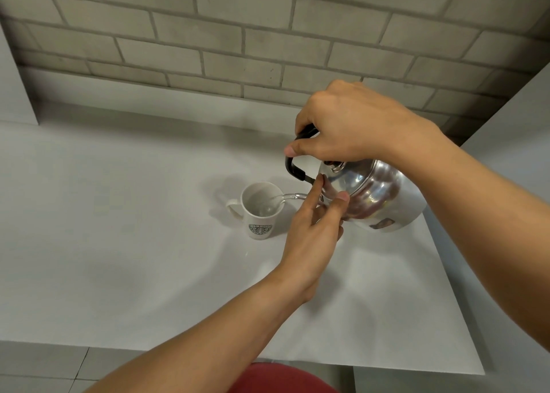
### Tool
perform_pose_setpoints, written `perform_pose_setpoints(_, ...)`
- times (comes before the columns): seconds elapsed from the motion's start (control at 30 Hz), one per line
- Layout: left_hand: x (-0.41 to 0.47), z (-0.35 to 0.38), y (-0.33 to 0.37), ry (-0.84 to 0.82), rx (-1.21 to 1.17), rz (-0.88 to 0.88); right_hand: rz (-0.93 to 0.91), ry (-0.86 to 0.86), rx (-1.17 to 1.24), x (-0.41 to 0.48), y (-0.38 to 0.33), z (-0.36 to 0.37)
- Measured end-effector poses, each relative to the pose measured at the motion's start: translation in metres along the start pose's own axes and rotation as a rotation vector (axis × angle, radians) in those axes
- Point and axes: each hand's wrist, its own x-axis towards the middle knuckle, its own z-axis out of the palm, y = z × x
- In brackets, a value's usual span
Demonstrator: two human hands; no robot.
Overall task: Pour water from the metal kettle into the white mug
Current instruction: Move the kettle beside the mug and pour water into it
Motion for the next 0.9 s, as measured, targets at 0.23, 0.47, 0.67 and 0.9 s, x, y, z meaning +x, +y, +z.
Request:
perform_pose_setpoints(0.23,0.0041,-0.0006,-0.0024,0.011,-0.049,-0.033,-0.013,-0.014,-0.001,0.0018,-0.0002,0.0005)
perform_pose_setpoints(0.47,0.0028,-0.0001,-0.0026,0.011,-0.075,-0.025,-0.015,-0.019,-0.019,0.0031,-0.0004,0.0029)
perform_pose_setpoints(0.67,0.0041,-0.0011,-0.0023,-0.004,-0.086,-0.021,0.000,-0.017,-0.021,0.0040,-0.0007,0.0028)
perform_pose_setpoints(0.9,0.0038,-0.0023,-0.0041,-0.006,-0.099,-0.006,-0.005,-0.026,-0.032,0.0042,-0.0037,0.0028)
